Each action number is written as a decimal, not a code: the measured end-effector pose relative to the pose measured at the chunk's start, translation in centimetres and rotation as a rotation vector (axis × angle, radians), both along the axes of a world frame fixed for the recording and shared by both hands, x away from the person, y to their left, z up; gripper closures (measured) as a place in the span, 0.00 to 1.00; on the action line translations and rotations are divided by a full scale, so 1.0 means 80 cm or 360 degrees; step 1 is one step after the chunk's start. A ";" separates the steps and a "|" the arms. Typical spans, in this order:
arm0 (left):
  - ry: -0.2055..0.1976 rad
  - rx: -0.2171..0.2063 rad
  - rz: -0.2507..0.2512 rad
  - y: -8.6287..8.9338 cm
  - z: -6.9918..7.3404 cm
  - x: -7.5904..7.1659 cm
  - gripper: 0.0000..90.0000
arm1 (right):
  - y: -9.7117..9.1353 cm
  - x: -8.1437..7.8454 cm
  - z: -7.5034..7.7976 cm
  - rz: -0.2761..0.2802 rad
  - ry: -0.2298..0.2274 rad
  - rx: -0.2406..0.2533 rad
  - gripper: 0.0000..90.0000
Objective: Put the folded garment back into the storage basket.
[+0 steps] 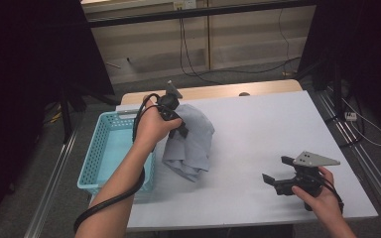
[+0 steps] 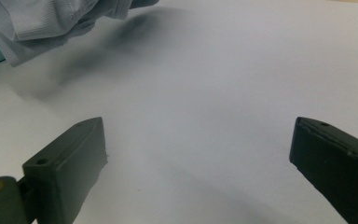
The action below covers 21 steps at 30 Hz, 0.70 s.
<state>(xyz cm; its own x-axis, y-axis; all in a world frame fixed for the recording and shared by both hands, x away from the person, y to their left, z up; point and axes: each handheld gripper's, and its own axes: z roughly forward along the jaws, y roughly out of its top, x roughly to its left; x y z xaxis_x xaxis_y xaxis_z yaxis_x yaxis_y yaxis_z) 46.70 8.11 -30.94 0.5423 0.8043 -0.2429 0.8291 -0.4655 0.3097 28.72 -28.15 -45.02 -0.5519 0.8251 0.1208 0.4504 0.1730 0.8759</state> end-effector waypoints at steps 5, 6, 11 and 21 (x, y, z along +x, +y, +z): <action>0.0002 0.0000 0.0002 0.003 0.011 0.003 0.80 | -0.001 0.000 0.000 -0.0002 0.0001 0.0004 0.04; -0.0006 0.0008 0.0001 0.003 0.013 0.004 0.80 | -0.001 0.000 0.000 -0.0001 0.0001 0.0004 0.04; -0.0003 0.0014 0.0005 0.005 0.022 0.008 0.80 | 0.000 0.000 0.000 0.0003 0.0001 0.0002 0.04; -0.0025 0.0041 0.0015 0.010 0.042 0.015 0.80 | -0.001 0.000 0.001 0.0004 -0.0002 0.0003 0.04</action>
<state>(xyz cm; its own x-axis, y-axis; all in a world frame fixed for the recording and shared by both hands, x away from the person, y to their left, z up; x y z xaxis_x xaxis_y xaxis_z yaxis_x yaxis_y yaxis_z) 47.89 8.89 -27.58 0.5381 0.8153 -0.2137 0.8287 -0.4655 0.3106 28.72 -28.20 -44.94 -0.5541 0.8235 0.1219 0.4490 0.1723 0.8768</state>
